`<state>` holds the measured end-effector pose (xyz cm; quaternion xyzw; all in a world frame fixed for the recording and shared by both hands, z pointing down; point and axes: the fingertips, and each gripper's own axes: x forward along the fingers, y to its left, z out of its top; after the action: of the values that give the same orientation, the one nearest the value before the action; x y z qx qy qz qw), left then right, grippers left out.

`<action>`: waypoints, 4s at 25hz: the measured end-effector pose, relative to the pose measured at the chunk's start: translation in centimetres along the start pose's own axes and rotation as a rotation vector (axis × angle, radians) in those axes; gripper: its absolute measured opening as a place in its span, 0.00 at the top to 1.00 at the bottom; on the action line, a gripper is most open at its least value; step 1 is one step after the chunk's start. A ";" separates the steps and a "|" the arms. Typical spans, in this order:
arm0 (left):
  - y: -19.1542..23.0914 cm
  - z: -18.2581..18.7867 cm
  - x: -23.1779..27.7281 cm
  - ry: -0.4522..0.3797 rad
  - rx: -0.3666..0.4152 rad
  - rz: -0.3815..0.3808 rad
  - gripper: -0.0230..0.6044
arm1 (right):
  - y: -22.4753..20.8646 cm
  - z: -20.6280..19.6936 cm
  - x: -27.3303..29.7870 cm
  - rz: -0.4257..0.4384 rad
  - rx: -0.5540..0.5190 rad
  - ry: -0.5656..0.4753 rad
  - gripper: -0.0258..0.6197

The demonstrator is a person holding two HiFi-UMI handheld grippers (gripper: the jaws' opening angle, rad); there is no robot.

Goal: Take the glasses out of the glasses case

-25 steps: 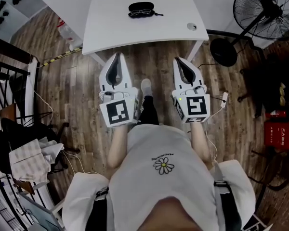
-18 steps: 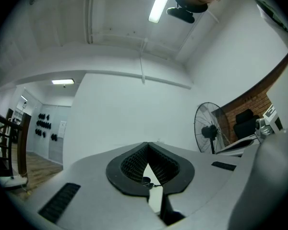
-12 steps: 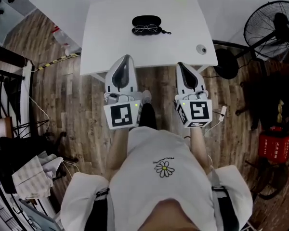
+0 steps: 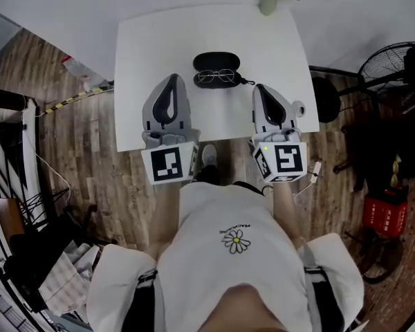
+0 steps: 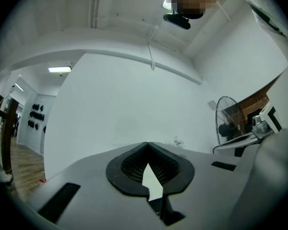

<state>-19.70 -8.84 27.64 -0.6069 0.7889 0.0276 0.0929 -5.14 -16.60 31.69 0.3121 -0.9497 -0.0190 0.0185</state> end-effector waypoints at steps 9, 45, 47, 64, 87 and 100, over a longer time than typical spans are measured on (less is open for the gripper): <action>1.1 -2.8 4.9 0.053 -0.035 0.016 0.94 | -1.6 -1.7 5.6 0.051 0.045 0.054 0.95; 3.3 -5.9 8.9 0.133 0.009 0.106 0.94 | -1.7 -8.3 17.2 0.650 0.168 0.291 0.75; 3.4 -6.5 9.2 0.142 0.016 0.104 0.94 | -0.7 -10.7 17.4 0.695 0.124 0.352 0.71; 3.6 -11.6 10.5 0.245 -0.024 0.114 0.94 | 1.0 -25.3 16.7 0.890 -0.346 0.730 0.59; 4.0 -12.6 11.3 0.261 -0.020 0.116 0.94 | 2.0 -26.0 15.5 0.877 -0.716 0.619 0.65; 3.7 -11.8 11.3 0.242 -0.011 0.110 0.94 | 1.0 -24.2 16.7 0.852 -0.616 0.612 0.65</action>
<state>-27.36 -20.44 36.95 -0.5622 0.8262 -0.0362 -0.0079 -18.01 -26.25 56.27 -0.1239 -0.8934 -0.1934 0.3862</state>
